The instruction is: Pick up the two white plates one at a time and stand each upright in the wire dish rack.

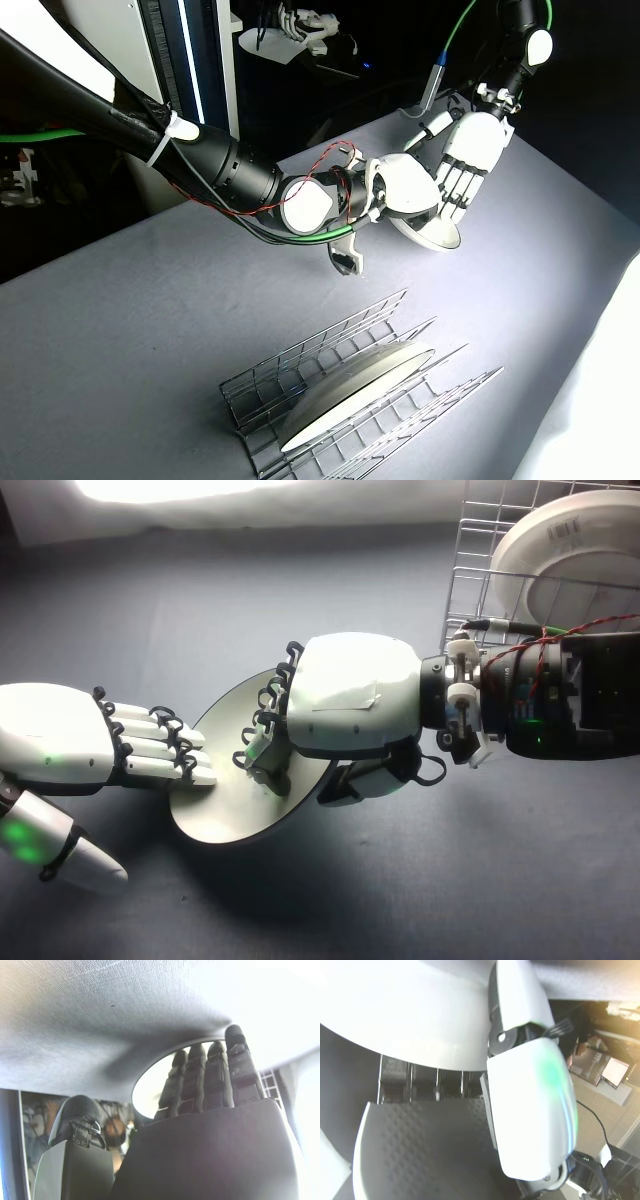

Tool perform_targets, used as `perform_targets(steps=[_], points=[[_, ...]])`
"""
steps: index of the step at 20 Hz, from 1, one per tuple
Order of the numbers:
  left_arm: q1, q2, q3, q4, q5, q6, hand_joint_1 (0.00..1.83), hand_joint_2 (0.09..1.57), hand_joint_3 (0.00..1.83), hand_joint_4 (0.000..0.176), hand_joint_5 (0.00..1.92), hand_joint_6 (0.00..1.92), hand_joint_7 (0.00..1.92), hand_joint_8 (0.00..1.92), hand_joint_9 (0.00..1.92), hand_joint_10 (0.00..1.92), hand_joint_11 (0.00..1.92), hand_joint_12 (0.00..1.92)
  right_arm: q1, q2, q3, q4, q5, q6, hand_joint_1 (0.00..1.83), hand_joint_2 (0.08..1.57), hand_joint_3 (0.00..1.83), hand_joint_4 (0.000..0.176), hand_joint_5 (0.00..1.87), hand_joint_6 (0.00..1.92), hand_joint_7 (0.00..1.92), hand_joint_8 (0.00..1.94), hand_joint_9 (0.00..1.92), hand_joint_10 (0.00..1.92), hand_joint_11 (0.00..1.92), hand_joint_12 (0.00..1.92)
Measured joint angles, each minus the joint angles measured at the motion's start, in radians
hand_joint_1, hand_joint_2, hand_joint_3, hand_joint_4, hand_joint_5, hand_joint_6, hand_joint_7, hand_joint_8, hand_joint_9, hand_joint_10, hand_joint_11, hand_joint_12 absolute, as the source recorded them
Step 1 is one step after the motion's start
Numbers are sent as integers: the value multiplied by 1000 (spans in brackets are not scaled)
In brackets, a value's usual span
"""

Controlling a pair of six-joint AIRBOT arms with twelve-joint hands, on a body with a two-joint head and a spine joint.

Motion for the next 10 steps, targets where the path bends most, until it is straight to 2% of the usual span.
perform_targets(steps=[1,2,3,4,5,8,10], points=[[-6,0,2,3,0,-4,0,1147,0,0,118,6,75,4,45,5,22,75,0,0,0,0,3,0,1281,1049,0,0,1061,833,1193,632,1152,479,964,892],[-15,0,2,12,-1,-8,0,1150,1,0,121,7,70,2,37,1,17,74,0,0,0,0,6,0,1371,1039,6,0,1046,826,1181,596,1115,809,960,897],[-26,0,2,22,-2,-10,0,1150,1,0,115,3,69,1,39,2,18,78,2,1,0,-3,11,0,1283,1040,0,0,1082,795,1218,594,1156,496,965,889],[-39,0,2,36,-1,-16,0,1146,0,0,122,6,74,3,40,3,18,80,6,4,-3,-5,12,0,1373,1029,8,0,1077,779,1201,539,1137,792,953,884],[-57,0,2,48,-6,-18,0,1152,2,0,120,4,72,2,37,1,13,79,12,15,-9,-5,11,1,1390,1033,3,0,1075,787,1191,541,1114,877,941,888],[-105,2,2,71,-32,-21,0,1155,2,0,87,0,37,0,10,0,0,78,25,56,-44,13,12,1,1396,1031,0,0,1052,844,1236,465,1116,852,948,868],[-148,12,2,63,-40,-23,0,1161,4,0,110,8,55,6,25,6,9,87,46,93,-84,30,8,2,1396,1030,0,0,1084,797,1228,486,1097,870,932,856]])
